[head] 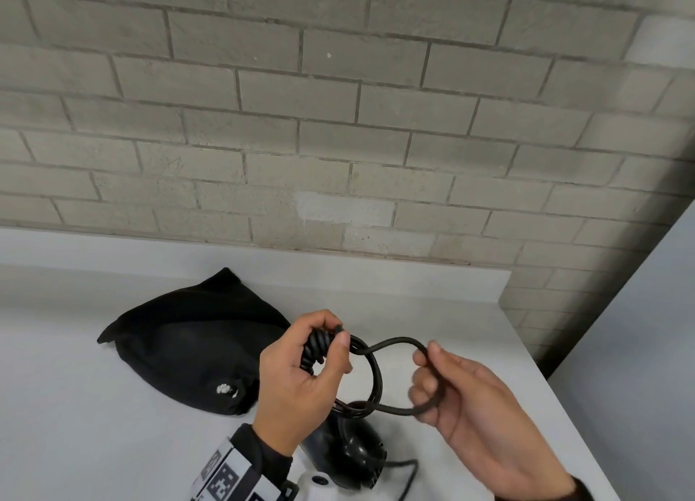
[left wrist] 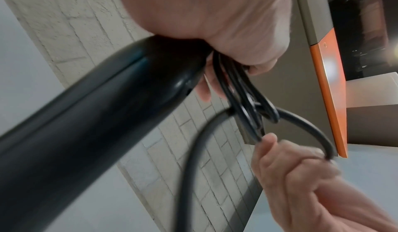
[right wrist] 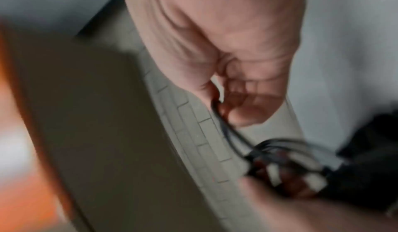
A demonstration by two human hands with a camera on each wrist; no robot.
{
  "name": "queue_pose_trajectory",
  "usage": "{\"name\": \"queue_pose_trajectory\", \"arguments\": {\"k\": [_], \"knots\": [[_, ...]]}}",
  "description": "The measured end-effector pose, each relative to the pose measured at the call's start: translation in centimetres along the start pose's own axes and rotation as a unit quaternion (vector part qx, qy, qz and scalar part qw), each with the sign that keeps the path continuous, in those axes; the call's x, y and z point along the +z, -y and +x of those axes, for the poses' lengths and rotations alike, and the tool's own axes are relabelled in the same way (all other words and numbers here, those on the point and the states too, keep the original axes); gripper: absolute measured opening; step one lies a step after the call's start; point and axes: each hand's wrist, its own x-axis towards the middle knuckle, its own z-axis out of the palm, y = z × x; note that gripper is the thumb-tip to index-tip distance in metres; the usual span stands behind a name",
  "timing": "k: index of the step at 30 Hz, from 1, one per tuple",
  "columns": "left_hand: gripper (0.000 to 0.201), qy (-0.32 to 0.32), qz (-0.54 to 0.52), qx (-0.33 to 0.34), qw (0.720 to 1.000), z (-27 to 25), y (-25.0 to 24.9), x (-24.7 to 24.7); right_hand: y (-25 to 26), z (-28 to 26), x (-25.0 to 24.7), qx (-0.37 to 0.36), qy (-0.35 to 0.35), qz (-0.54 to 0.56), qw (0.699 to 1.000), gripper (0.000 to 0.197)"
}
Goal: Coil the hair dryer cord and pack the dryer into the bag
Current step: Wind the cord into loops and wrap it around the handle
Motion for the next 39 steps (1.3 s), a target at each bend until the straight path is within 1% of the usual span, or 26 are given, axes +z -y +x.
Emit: {"name": "queue_pose_trajectory", "arguments": {"k": [1, 2, 3, 4, 6, 8, 10, 12, 14, 16, 18, 20, 21, 22, 23, 25, 26, 28, 29, 30, 33, 34, 35, 36, 37, 39], "knots": [[0.01, 0.003, -0.005, 0.0, 1.0, -0.1, 0.0, 0.0, 0.7, 0.1, -0.3, 0.055, 0.003, 0.06, 0.997, 0.026], [0.01, 0.008, -0.012, -0.001, 1.0, -0.2, -0.1, 0.1, 1.1, 0.3, -0.6, 0.085, 0.004, 0.096, 0.992, 0.027], [0.012, 0.013, -0.02, -0.003, 1.0, -0.2, -0.1, 0.3, 1.3, 0.5, -0.8, 0.093, 0.004, 0.106, 0.99, 0.028], [0.015, 0.016, -0.027, -0.005, 1.0, -0.3, -0.2, 0.4, 1.3, 0.8, -1.0, 0.083, 0.003, 0.098, 0.992, 0.03], [0.023, 0.016, -0.028, -0.006, 0.999, -0.2, -0.1, 0.5, 0.6, 1.0, -1.1, 0.028, 0.02, 0.062, 0.997, 0.035], [0.018, 0.008, -0.02, -0.008, 1.0, 0.0, 0.1, 0.4, -0.5, 1.1, -1.5, -0.049, 0.065, 0.023, 0.996, 0.043], [0.013, -0.013, -0.019, -0.019, 1.0, 0.2, 0.2, 0.2, -2.2, 1.1, -2.1, -0.11, 0.102, -0.04, 0.988, 0.049], [0.011, -0.023, -0.018, -0.023, 0.999, 0.2, 0.2, 0.2, -3.8, 1.1, -2.4, -0.142, 0.115, -0.105, 0.978, 0.047], [0.01, -0.019, -0.013, -0.023, 0.999, 0.3, 0.1, 0.2, -5.2, 1.1, -2.1, -0.165, 0.123, -0.154, 0.966, 0.044], [0.011, -0.014, -0.007, -0.023, 1.0, 0.4, 0.1, 0.3, -6.4, 1.0, -1.6, -0.207, 0.103, -0.19, 0.954, 0.035], [0.013, -0.012, -0.001, -0.025, 1.0, 0.5, 0.2, 0.3, -7.1, 1.0, -1.3, -0.257, 0.047, -0.226, 0.938, 0.026], [0.014, -0.011, 0.002, -0.027, 1.0, 0.5, 0.3, 0.4, -7.3, 1.0, -1.1, -0.311, 0.002, -0.272, 0.911, 0.019], [0.014, -0.011, 0.004, -0.028, 1.0, 0.6, 0.3, 0.4, -7.3, 0.9, -1.1, -0.336, -0.011, -0.295, 0.894, 0.015], [0.012, -0.011, 0.004, -0.03, 0.999, 0.6, 0.3, 0.5, -7.1, 0.9, -1.1, -0.351, -0.021, -0.305, 0.885, 0.011], [0.011, -0.012, 0.002, -0.032, 0.999, 0.6, 0.2, 0.5, -6.7, 0.9, -1.0, -0.349, -0.035, -0.297, 0.888, 0.005], [0.008, -0.013, -0.004, -0.036, 0.999, 0.7, 0.1, 0.4, -5.3, 1.0, -1.0, -0.311, -0.061, -0.222, 0.922, 0.008], [0.008, -0.013, -0.006, -0.036, 0.999, 0.7, 0.0, 0.4, -4.4, 0.9, -1.1, -0.284, -0.054, -0.166, 0.943, 0.011], [0.009, -0.011, -0.012, -0.04, 0.999, 0.8, 0.0, 0.4, -2.4, 0.3, -1.1, -0.224, -0.007, -0.043, 0.974, 0.015], [0.01, -0.01, -0.017, -0.046, 0.999, 0.8, 0.1, 0.4, -1.5, 0.1, -1.3, -0.194, 0.007, 0.002, 0.981, 0.016], [0.012, -0.011, -0.022, -0.051, 0.998, 0.8, 0.1, 0.4, -0.7, 0.0, -1.5, -0.162, 0.005, 0.028, 0.986, 0.017], [0.015, -0.009, -0.022, -0.057, 0.998, 0.7, 0.3, 0.3, 1.9, 0.3, -3.2, -0.052, -0.03, 0.094, 0.994, 0.017], [0.017, -0.009, -0.022, -0.057, 0.998, 0.7, 0.4, 0.3, 2.7, 0.5, -4.0, -0.022, -0.037, 0.114, 0.993, 0.021], [0.019, -0.012, -0.022, -0.059, 0.998, 0.7, 0.4, 0.2, 3.3, 0.6, -4.9, -0.007, -0.048, 0.112, 0.993, 0.027], [0.021, -0.016, -0.022, -0.062, 0.998, 0.7, 0.5, 0.2, 3.7, 0.7, -5.7, -0.011, -0.07, 0.076, 0.995, 0.03], [0.022, -0.019, -0.02, -0.063, 0.998, 0.8, 0.6, 0.2, 3.8, 0.9, -6.5, -0.029, -0.101, 0.014, 0.994, 0.028], [0.022, -0.017, -0.013, -0.065, 0.998, 0.9, 0.6, 0.2, 3.2, 1.0, -7.3, -0.092, -0.164, -0.112, 0.976, 0.022]]}}
